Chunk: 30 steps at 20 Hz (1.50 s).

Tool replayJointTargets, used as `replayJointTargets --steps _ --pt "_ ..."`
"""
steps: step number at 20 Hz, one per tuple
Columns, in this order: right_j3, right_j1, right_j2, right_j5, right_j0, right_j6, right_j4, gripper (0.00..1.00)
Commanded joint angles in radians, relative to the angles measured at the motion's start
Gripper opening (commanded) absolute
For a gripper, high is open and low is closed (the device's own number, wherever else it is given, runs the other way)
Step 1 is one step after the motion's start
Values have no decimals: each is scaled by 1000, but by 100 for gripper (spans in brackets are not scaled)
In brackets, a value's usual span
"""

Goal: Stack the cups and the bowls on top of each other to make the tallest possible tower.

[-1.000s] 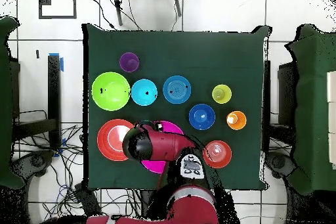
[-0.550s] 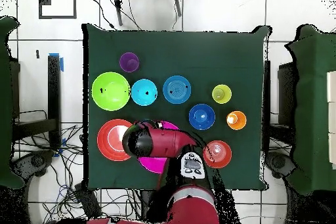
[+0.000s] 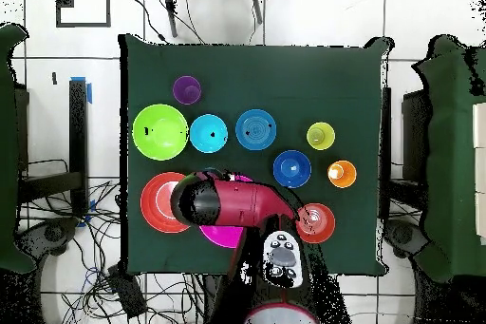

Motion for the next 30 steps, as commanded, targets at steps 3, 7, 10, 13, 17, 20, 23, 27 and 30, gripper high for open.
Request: replayJointTargets --steps 3,7,10,13,17,20,23,27,30 --pt "-2 -15 79 111 2 78 -14 100" --pt "-93 28 92 154 -10 49 -15 100" --pt "-165 86 97 164 -13 30 -22 100" --pt "-205 147 104 126 -19 27 -29 100" --pt "-238 223 102 45 -13 52 -32 100" --pt "-263 250 92 26 0 68 -32 100" --pt "-290 266 88 42 9 76 -24 100" --pt "-302 283 87 39 17 90 -15 100" --pt "-282 268 76 31 28 107 -13 100"
